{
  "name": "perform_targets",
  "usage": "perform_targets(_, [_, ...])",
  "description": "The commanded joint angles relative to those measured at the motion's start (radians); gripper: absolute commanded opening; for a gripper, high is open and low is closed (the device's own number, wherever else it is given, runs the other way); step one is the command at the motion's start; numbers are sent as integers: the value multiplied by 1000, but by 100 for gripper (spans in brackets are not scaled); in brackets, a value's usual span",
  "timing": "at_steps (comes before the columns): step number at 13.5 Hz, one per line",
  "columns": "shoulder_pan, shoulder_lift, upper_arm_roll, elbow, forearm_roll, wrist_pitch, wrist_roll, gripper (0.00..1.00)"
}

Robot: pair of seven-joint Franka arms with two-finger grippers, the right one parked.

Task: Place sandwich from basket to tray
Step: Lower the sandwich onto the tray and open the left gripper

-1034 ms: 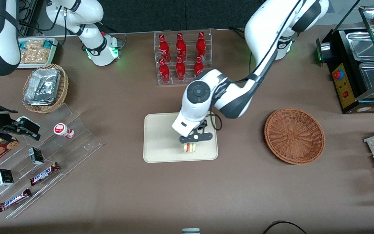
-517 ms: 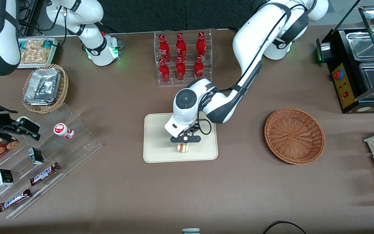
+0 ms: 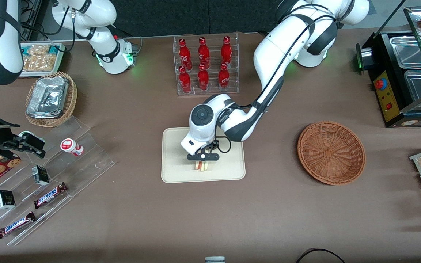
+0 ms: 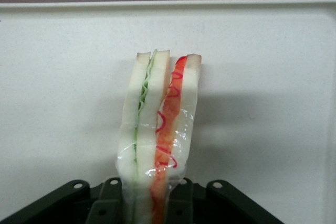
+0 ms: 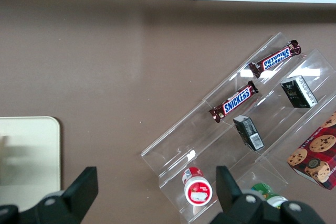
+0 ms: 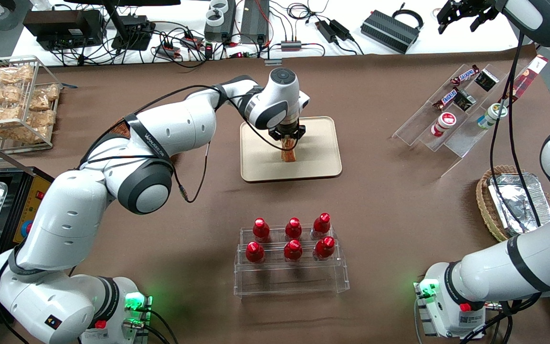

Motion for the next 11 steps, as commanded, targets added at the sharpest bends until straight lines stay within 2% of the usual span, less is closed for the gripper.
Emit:
perform_targets(1, [-25,24,18,44,36,4,-41,99])
perform_targets(6, [-13,-7,20,44,29,-4,-66,99])
perform_targets(8, [23,-46,17,39,18,-35,-64,99])
perform_targets(11, [93,-149,10,25,-71,-126,-27,99])
